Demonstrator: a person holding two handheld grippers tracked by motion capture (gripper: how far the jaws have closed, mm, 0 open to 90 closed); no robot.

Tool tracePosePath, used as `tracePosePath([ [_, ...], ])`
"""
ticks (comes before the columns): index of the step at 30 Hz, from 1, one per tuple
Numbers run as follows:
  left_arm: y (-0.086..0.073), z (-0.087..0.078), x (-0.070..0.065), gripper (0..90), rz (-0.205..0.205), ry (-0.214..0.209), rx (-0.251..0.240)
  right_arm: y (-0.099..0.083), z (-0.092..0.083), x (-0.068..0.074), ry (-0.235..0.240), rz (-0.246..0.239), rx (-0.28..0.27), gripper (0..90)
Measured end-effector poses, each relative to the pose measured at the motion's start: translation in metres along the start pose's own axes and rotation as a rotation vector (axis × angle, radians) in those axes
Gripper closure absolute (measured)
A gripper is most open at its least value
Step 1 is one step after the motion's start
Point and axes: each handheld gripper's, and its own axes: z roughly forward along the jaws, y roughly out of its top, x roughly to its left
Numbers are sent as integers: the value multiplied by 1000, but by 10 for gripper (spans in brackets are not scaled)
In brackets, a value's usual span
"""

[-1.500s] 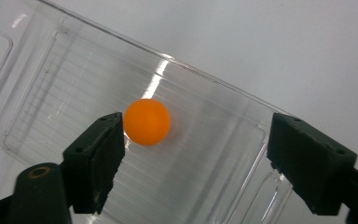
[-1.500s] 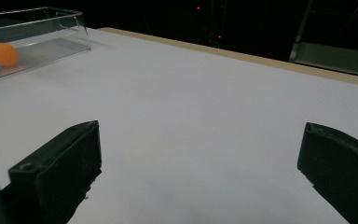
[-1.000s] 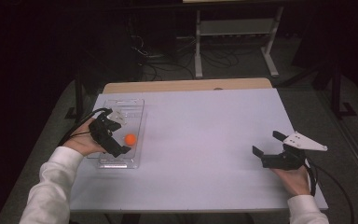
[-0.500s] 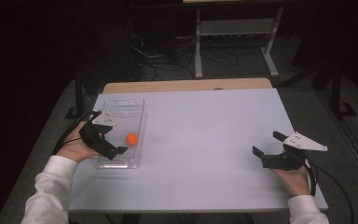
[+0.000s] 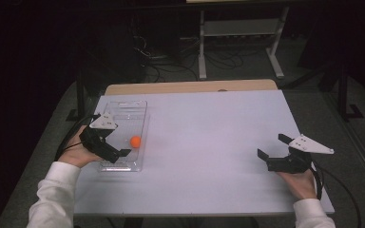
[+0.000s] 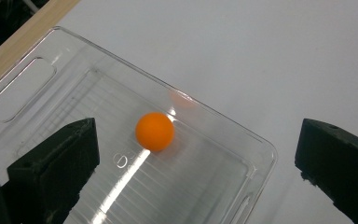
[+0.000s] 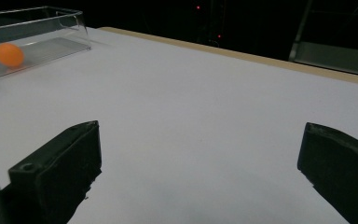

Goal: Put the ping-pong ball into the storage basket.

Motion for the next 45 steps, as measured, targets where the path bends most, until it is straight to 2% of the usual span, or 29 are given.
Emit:
tracePosePath([
  [5, -7, -2, -1, 0, -22, 8, -36, 0, 0, 0, 1, -1, 1, 0],
  [14, -16, 0, -4, 0, -36, 7, -71, 0, 1, 1, 1, -2, 4, 0],
  [21, -25, -1, -6, 0, -71, 17, -131, 0, 0, 1, 2, -3, 4, 0],
  [26, -31, 1, -9, 0, -77, 16, -154, -1, 1, 1, 1, -2, 9, 0],
  [32, -37, 0, -11, 0, -97, 29, -200, -1, 1, 2, 1, -3, 9, 0],
  [37, -44, 1, -13, 0, -115, 47, -218, -1, 1, 2, 1, -4, 9, 0],
  [41, -50, -1, -14, 0, -141, 53, -266, -1, 1, 1, 1, -5, 9, 0],
  [45, -55, -1, -15, 0, -153, 60, -293, -1, 1, 1, 1, -4, 11, 0],
])
